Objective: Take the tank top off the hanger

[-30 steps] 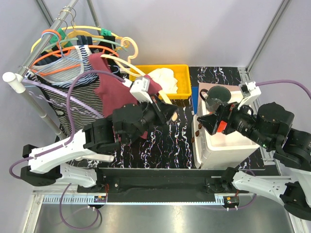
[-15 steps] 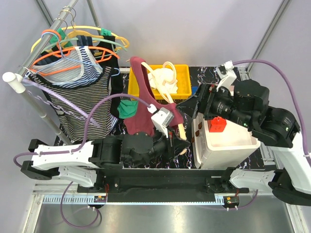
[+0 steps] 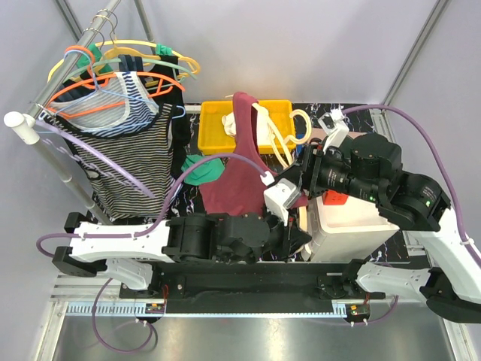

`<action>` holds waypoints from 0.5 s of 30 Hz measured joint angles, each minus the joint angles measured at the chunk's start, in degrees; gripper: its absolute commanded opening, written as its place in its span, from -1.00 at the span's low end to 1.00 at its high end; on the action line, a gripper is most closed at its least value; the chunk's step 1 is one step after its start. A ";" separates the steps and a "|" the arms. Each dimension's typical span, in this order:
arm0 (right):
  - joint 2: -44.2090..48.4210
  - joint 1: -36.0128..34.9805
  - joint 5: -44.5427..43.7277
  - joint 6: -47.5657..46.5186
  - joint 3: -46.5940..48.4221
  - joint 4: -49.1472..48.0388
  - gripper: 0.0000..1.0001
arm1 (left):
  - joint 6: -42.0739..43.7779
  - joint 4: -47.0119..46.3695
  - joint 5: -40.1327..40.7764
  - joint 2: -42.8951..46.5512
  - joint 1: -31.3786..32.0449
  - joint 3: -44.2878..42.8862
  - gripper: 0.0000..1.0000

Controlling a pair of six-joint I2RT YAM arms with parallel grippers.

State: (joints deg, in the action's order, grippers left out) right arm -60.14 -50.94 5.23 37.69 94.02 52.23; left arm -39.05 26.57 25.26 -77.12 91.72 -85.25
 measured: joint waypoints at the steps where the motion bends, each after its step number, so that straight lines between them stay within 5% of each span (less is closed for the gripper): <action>1: -0.04 0.00 -0.04 -0.37 0.00 -0.15 0.06 | 0.04 0.39 -0.11 -0.44 0.09 -0.70 -1.00; 5: 0.11 0.00 -1.14 -1.31 -0.35 -0.55 -0.68 | 0.76 1.22 -0.63 -0.61 0.09 -1.14 -0.87; 8: 1.16 0.00 -1.62 -0.83 -2.38 -1.95 -0.95 | 1.75 1.38 -1.03 -0.59 0.09 -0.94 -0.48; 10: 2.51 0.00 -1.68 0.11 -4.87 -3.41 -1.00 | 2.93 1.57 -1.25 -0.46 0.11 -0.46 0.01; 13: 4.50 0.00 -2.80 0.20 -8.92 -3.89 -1.00 | 4.24 2.23 -1.38 0.98 0.13 0.48 0.42; 15: 5.16 0.04 -3.08 0.31 -10.23 -3.89 -1.00 | 5.22 2.58 -1.62 2.58 0.04 1.16 0.51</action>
State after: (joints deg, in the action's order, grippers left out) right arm -54.98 -50.89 2.15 38.00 83.79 48.34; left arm -33.82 29.15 23.64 -74.54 91.77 -84.09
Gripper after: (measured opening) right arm 0.219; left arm 0.670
